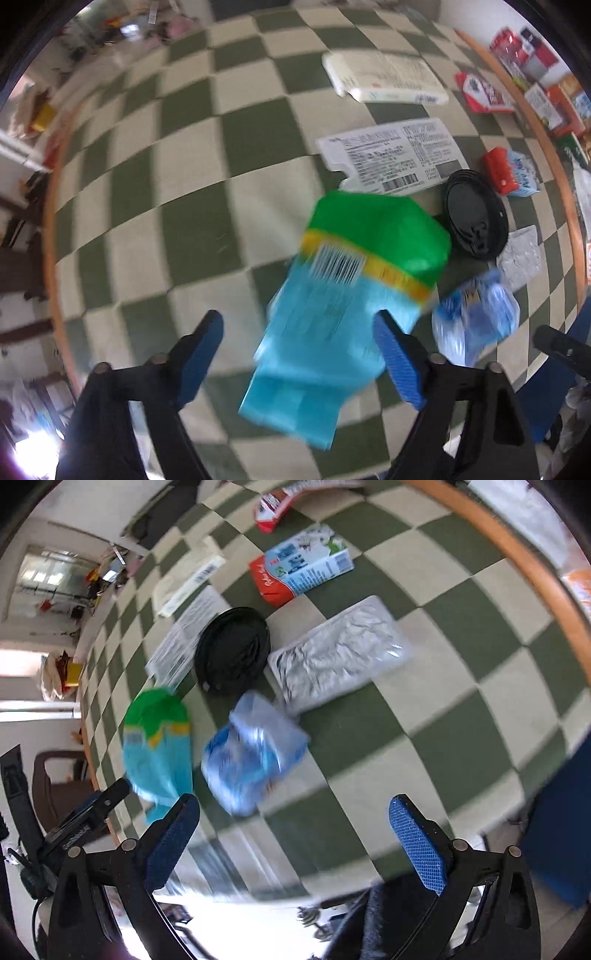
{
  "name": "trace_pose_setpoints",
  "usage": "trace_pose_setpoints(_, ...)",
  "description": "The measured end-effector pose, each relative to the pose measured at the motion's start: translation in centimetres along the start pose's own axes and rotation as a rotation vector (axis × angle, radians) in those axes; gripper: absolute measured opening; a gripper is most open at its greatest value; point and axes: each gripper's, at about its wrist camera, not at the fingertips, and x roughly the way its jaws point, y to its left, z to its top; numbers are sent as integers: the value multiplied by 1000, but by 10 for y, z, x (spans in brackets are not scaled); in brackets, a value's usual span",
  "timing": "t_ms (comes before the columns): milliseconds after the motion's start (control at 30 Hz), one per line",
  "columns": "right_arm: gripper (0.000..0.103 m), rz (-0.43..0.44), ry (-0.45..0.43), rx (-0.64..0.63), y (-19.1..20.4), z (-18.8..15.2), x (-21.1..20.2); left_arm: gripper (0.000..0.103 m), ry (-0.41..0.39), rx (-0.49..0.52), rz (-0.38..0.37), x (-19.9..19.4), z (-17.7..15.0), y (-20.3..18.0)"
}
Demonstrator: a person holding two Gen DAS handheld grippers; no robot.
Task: Collect trash
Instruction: 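Grasp the green-and-blue bag with the left tool while the right tool grasps the clear wrapper, then carry the bag and wrapper over the white bin and release both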
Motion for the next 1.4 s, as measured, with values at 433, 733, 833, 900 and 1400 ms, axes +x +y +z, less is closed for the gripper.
trace_pose_setpoints(433, 25, -12, 66, -52, 39, 25, 70, 15, 21, -212, -11, 2, -37, 21)
trace_pose_setpoints(733, 11, -6, -66, -95, 44, -1, 37, 11, -73, -288, 37, -37, -102, 33)
trace_pose_setpoints(833, 10, 7, -116, -88, 39, -15, 19, 11, -114, -280, 38, -53, -126, 40)
trace_pose_setpoints(900, 9, 19, -152, -79, 34, -28, 6, 11, -152, -268, 41, -67, -139, 43)
trace_pose_setpoints(1400, 8, 55, -241, -18, -2, -185, -54, 11, -224, -143, 11, -108, -237, 51)
